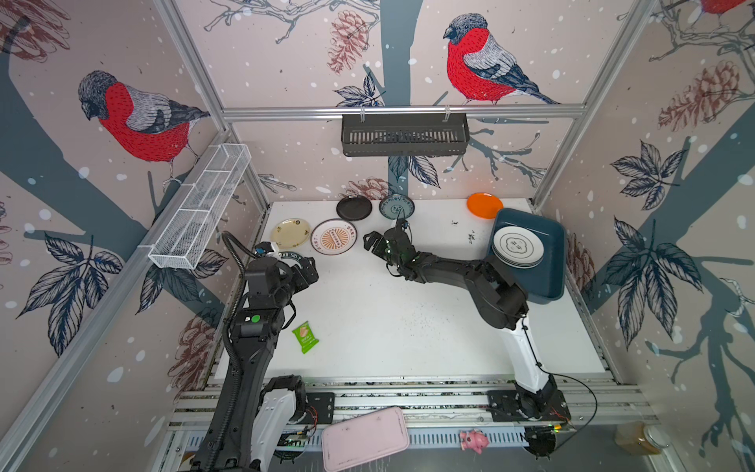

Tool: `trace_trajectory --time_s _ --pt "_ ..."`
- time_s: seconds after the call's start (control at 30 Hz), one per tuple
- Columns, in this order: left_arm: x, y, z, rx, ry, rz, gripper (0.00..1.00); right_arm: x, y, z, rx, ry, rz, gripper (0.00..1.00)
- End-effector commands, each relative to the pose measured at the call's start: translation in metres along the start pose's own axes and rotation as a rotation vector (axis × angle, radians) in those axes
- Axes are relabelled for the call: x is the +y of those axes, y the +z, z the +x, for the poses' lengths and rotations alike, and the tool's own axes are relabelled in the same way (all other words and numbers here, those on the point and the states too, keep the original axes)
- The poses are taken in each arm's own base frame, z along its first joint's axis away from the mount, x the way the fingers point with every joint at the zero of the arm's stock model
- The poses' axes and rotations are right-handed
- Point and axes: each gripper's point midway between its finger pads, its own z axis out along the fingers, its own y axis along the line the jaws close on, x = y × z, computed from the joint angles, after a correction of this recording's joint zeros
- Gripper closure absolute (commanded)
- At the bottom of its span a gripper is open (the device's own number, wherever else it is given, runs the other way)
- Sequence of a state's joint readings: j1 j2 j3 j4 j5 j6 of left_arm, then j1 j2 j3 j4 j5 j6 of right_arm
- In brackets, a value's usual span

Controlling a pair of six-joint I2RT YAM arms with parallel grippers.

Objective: Place the plates into the plastic bin on the countertop

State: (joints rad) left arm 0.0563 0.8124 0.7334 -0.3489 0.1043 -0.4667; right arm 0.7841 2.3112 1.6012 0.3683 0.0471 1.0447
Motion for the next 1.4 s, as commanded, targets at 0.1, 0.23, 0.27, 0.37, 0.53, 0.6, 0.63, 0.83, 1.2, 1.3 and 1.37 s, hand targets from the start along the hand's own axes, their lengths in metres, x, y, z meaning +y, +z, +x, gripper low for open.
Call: trace_trajectory --time_s 0.1,0.23,0.27,0.37,0.53,0.6,0.63,0.83,1.2,1.3,1.37 --pt "0.001 0.009 -0.003 -0.005 -0.037 0.000 0.04 0.035 0.034 0.012 0.021 0.045 -0.179 0.04" --pt "-0.003 0.019 -0.002 0.020 -0.068 0.031 0.04 0.040 0.048 0.021 0.024 0.072 -0.217 0.06" --pt "-0.003 0.023 0.000 0.028 -0.086 0.033 0.04 0.040 0.049 0.024 0.023 0.080 -0.223 0.06" --pt "-0.010 0.036 0.001 0.061 -0.135 0.071 0.04 0.037 0.050 0.032 0.028 0.095 -0.234 0.06" --pt "-0.021 0.064 0.006 0.126 -0.242 0.132 0.04 0.035 0.034 0.034 0.022 0.118 -0.271 0.07" --pt "-0.026 0.073 0.004 0.122 -0.285 0.174 0.04 0.034 0.023 0.032 0.009 0.120 -0.279 0.07" --pt "-0.028 0.077 0.002 0.113 -0.305 0.188 0.04 0.036 0.015 0.029 -0.001 0.117 -0.289 0.07" --pt "-0.022 0.106 0.001 0.116 -0.433 0.170 0.04 0.041 -0.041 0.014 -0.075 0.096 -0.320 0.05" --pt "-0.023 0.163 0.015 0.242 -0.536 0.176 0.10 0.053 -0.103 0.008 -0.146 0.030 -0.302 0.04" --pt "-0.021 0.180 0.019 0.277 -0.556 0.165 0.14 0.061 -0.110 0.003 -0.156 0.018 -0.317 0.04" --pt "-0.017 0.187 0.021 0.295 -0.557 0.132 0.15 0.063 -0.114 0.001 -0.162 0.011 -0.320 0.04"
